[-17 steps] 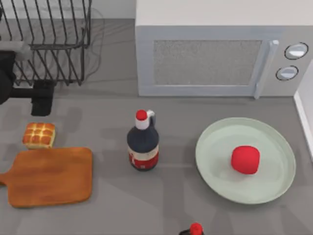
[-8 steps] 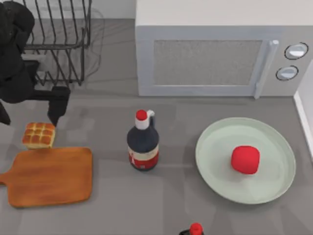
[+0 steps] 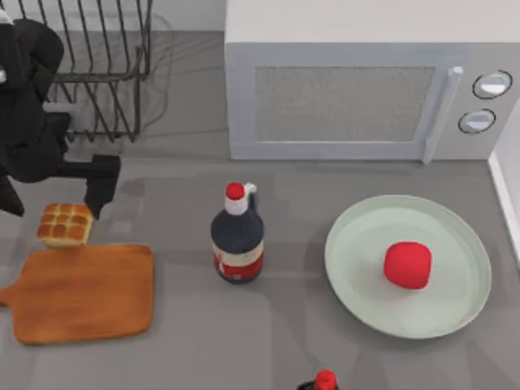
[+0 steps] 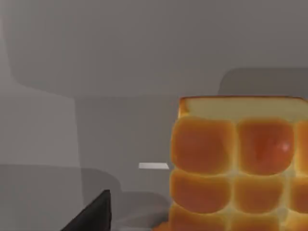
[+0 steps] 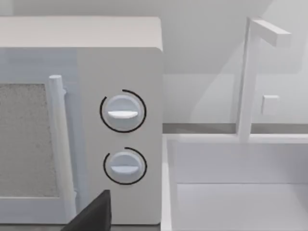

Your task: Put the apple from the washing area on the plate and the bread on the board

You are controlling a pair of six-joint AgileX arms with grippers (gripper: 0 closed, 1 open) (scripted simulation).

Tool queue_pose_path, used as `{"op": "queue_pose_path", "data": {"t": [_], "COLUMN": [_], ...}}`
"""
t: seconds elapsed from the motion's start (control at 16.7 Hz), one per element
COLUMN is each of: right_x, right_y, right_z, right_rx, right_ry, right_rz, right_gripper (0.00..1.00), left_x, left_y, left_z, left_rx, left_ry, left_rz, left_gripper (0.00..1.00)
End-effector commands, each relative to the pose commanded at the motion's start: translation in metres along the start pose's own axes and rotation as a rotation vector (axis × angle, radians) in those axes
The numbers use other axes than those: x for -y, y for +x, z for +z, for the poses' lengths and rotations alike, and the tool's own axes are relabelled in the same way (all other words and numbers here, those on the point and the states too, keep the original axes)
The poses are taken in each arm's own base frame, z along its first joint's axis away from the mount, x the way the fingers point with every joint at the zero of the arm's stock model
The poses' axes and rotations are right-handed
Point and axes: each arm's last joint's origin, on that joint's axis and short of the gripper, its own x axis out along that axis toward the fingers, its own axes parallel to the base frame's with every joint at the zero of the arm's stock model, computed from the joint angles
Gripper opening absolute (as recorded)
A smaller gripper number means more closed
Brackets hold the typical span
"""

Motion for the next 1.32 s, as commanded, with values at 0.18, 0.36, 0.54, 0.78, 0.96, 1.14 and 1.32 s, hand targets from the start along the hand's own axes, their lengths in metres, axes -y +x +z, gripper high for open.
{"op": "queue_pose_path", "data": {"t": [0.18,0.36,0.54,0.78,0.96,1.14,1.32], "right_x": [0.0,0.0,0.0,0.0,0.0,0.0,0.0], "right_y": [0.0,0.0,0.0,0.0,0.0,0.0,0.0], "right_z": [0.0,0.0,0.0,0.0,0.0,0.0,0.0], "right_rx": [0.0,0.0,0.0,0.0,0.0,0.0,0.0], "right_ry": [0.0,0.0,0.0,0.0,0.0,0.0,0.0], "right_rz": [0.0,0.0,0.0,0.0,0.0,0.0,0.0], "right_gripper": [1.0,1.0,1.0,1.0,1.0,1.0,1.0], "left_x": [0.0,0.001,0.001,0.001,0.001,0.001,0.001], "left_y": [0.031,0.048,0.048,0.048,0.048,0.048,0.048], "left_z": [0.001,-0.001,-0.001,-0.001,-0.001,-0.001,-0.001], "left_rx": [0.013,0.003,0.003,0.003,0.003,0.003,0.003], "left_ry": [-0.001,-0.001,-0.001,-0.001,-0.001,-0.001,-0.001], "left_rz": [0.0,0.0,0.0,0.0,0.0,0.0,0.0], "left_gripper": [1.0,1.0,1.0,0.7,0.47,0.25,0.02]}}
